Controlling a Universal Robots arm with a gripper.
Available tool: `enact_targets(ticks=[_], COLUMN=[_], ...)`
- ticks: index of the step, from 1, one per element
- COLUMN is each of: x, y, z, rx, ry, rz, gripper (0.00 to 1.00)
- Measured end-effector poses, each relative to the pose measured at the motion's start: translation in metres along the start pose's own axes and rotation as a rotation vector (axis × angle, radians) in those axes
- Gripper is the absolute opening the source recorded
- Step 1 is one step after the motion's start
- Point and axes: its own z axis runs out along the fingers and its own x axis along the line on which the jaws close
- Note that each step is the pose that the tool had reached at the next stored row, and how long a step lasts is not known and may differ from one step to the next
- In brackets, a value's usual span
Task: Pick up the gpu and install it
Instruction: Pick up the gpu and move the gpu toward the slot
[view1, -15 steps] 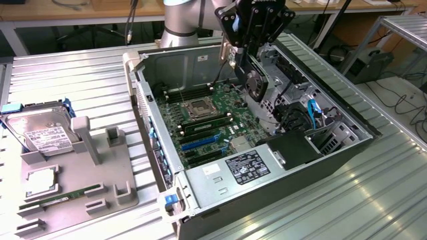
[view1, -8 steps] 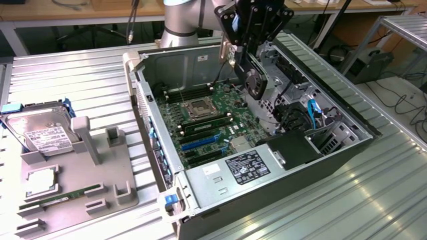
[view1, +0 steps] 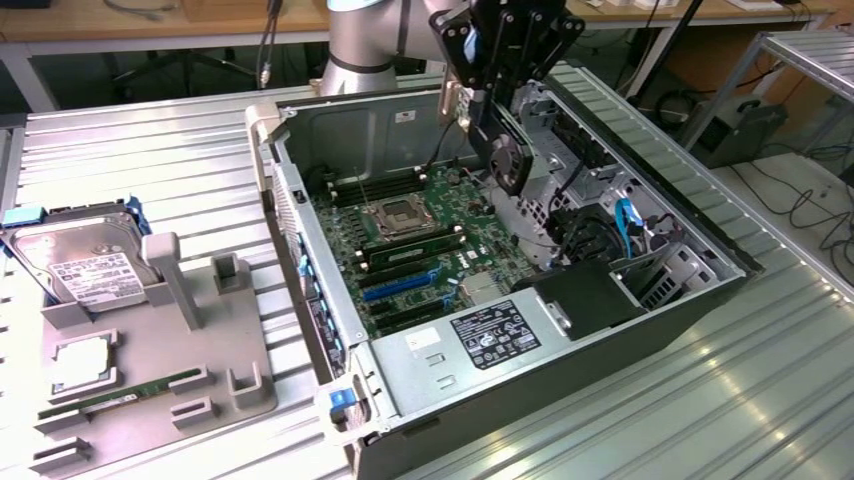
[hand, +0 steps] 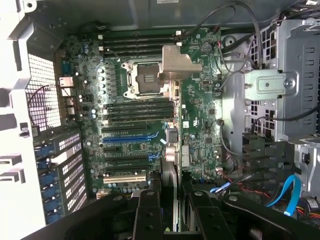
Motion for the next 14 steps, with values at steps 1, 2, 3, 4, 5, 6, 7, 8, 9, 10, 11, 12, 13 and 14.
enact_targets(ticks=[1,2,3,4,5,6,7,8,9,10,11,12,13,14], x=[-0.0001,-0.0002,-0.0002,-0.0002,-0.0003,-0.0003,-0.0003,-0.0003,-0.0003,-0.0003,-0.0003,-0.0003,-0.0003,-0.0003], y=[0.0002,0.0005,0.0006,0.0007,0.0008,0.0009,0.0009,0.0009,0.001,0.001,0.0011,0.0011,0.0011,0.0012], z=[0.0005,0.0009,0.0012,0.0015,0.0019,0.0022,0.0026,0.0028,0.0036,0.0043,0.005,0.0057,0.0063,0.0066], rx=[-0.0001,0.0,0.0,0.0002,0.0003,0.0003,0.0004,0.0005,0.0006,0.0005,0.0004,0.0005,0.0004,0.0004], ry=[-0.0001,-0.0001,-0.0001,-0.0001,-0.0001,-0.0001,-0.0001,0.0,0.0,0.0,-0.0001,0.0,-0.0001,-0.0001], rz=[0.0,0.0,0.0,0.0,0.0,0.0,0.0,0.0,0.0,0.0,0.0,0.0,0.0,0.0], gripper=[0.26,0.26,0.26,0.26,0.26,0.26,0.26,0.26,0.26,0.26,0.26,0.26,0.26,0.26])
